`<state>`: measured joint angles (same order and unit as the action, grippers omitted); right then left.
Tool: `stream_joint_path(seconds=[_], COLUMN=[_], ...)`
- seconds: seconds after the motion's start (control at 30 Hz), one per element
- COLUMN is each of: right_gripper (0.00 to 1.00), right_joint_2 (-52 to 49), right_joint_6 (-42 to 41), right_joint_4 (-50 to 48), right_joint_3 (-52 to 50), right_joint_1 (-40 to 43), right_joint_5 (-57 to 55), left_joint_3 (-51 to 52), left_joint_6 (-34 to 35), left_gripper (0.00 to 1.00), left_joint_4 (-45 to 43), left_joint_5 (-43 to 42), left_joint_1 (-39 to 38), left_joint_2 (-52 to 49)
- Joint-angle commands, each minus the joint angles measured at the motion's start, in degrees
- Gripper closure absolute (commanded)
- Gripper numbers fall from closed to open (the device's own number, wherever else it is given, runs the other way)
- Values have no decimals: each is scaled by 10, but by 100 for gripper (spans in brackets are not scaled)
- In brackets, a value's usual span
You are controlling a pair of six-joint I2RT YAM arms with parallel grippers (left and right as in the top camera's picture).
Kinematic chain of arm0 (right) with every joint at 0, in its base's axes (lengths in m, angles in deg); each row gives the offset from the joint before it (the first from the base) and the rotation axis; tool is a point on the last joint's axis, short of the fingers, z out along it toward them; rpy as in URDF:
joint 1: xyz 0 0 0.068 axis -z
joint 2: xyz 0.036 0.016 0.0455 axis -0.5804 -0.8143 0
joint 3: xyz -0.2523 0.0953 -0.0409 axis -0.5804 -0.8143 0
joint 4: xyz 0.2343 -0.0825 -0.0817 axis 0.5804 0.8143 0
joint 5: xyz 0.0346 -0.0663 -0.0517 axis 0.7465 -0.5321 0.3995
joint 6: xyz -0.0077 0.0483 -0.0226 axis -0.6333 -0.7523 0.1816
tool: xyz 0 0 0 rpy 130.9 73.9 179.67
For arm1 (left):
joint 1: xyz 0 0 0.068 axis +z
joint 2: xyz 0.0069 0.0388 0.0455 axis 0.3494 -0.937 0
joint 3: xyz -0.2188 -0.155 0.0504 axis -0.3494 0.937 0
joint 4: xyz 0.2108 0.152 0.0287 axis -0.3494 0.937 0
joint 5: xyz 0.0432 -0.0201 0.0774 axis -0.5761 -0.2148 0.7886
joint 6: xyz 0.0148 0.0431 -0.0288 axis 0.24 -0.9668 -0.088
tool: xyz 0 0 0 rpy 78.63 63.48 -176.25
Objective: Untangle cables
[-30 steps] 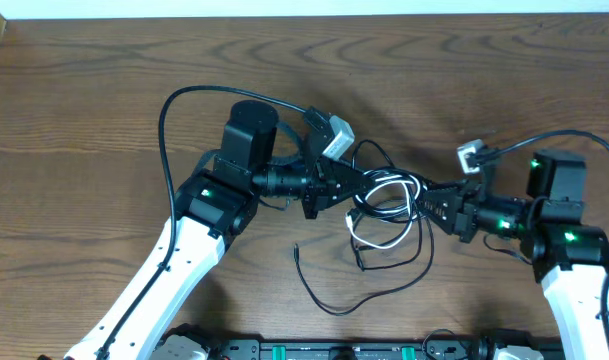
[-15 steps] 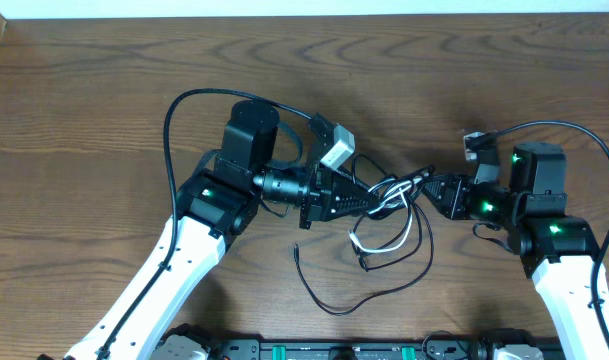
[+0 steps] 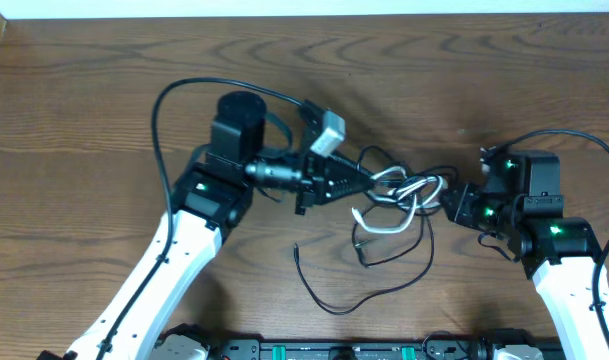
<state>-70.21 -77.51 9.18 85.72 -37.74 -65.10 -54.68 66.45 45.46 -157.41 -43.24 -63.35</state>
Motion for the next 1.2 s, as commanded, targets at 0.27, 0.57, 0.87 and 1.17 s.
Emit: stream_joint_path(seconds=[0.27, 0.57, 0.87, 1.17], right_gripper=[64, 66, 85, 91], right_joint_2=[-9, -9, -9, -9], right_joint_6=[-90, -90, 46, 123], right_joint_4=[52, 53, -40, -248], right_joint_3=[-8, -8, -8, -8], right_joint_1=[8, 8, 8, 8], right_joint_5=[-219, -219, 137, 523], left_joint_3=[-12, -12, -12, -12], left_joint_6=[33, 40, 32, -17], left_gripper=[92, 92, 92, 92], left_joint_4=[-12, 0, 161, 290], left_joint_5=[-47, -47, 76, 93], left_joint_1=[145, 198, 207, 202], left_joint_2=[18, 18, 17, 17])
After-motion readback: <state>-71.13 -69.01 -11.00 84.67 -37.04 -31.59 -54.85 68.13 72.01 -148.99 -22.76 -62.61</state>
